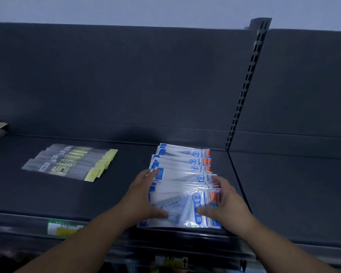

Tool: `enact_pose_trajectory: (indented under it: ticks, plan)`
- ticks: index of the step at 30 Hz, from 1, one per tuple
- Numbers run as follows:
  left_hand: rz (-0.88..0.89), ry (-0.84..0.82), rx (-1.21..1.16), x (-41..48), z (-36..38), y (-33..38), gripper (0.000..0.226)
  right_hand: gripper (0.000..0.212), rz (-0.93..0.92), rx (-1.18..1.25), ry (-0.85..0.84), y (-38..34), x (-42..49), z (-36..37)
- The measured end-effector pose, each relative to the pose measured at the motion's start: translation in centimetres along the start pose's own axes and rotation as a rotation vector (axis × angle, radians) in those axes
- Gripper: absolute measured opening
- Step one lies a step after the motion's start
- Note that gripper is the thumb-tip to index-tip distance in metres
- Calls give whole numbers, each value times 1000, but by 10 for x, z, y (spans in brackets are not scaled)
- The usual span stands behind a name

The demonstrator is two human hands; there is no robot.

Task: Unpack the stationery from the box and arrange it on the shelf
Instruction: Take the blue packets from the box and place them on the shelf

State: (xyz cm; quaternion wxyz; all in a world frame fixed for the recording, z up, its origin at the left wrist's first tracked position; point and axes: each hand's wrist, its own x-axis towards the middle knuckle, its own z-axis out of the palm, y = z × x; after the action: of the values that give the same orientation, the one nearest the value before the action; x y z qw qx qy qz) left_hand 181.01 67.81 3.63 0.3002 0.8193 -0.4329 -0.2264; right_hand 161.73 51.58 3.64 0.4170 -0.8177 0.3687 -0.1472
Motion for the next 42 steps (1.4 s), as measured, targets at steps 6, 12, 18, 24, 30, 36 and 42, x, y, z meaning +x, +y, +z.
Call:
enact_pose_trajectory:
  ticks: [6, 12, 18, 24, 30, 36, 42]
  plan:
    - [74, -84, 586, 0, 2, 9, 124, 107, -354, -502, -69, -12, 0, 5]
    - [-39, -209, 637, -3, 18, 6, 105, 103, -285, -613, -329, 0, 3, 21]
    - [-70, -208, 477, 22, 21, 7, 99, 84, -235, -599, -282, 2, 28, 19]
    - [-31, -84, 473, 27, 29, 5, 97, 87, -260, -716, -166, 1, 34, 14]
    - [40, 139, 340, 8, 26, 4, 90, 63, -454, -627, 49, 4, 16, 21]
    - [-123, 17, 376, 23, 35, -4, 91, 102, -236, -640, -259, 4, 22, 20]
    - [-99, 64, 247, 41, 29, -9, 93, 93, -217, -630, -242, 1, 34, 30]
